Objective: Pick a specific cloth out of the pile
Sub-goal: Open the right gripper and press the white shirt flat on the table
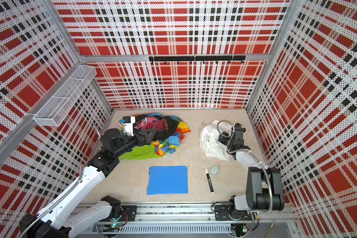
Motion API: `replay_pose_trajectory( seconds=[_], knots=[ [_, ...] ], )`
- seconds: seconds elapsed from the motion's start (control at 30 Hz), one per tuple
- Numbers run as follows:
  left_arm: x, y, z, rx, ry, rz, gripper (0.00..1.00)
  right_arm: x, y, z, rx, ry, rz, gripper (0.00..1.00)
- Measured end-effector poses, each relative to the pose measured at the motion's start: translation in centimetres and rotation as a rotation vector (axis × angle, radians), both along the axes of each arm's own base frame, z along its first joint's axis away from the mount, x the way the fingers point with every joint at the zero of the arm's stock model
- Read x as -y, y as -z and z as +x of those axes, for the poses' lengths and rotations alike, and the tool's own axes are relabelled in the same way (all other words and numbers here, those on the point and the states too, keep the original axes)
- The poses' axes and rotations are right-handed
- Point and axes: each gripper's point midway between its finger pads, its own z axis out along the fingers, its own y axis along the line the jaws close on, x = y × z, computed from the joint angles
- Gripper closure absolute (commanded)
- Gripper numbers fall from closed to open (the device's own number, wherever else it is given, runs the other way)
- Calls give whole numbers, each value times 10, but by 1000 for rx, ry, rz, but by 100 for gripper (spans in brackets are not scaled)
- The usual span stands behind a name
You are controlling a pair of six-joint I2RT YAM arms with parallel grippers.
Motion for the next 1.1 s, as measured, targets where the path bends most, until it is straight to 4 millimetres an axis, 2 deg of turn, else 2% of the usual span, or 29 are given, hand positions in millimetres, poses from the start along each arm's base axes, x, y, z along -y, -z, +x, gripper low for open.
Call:
replay_pose_trajectory(
  seconds=[0.1,0.23,0.37,0.43,0.57,0.63,0.8,0.93,1.1],
  knots=[
    [0,0,0,-1,-2,-3,1,1,-39,-5,88,-2,-21,37],
    [0,-2,1,5,-2,-8,1,-10,-67,-4,138,-43,-42,35],
    [0,-2,1,7,-2,-12,1,-41,-86,15,163,-140,-81,32],
    [0,-3,1,4,-3,-17,1,-60,-88,27,158,-193,-112,28],
    [2,-2,-1,4,13,-22,1,-87,-75,50,112,-273,-184,22],
    [7,-1,-7,10,57,-23,1,-90,-61,61,71,-289,-222,21],
    [22,-2,-24,40,196,-5,1,-80,-21,73,-43,-290,-327,22],
    [29,1,-32,40,255,7,1,-71,9,70,-134,-293,-383,27],
    [40,9,-37,33,297,35,1,-56,28,57,-206,-233,-422,33]
  ],
)
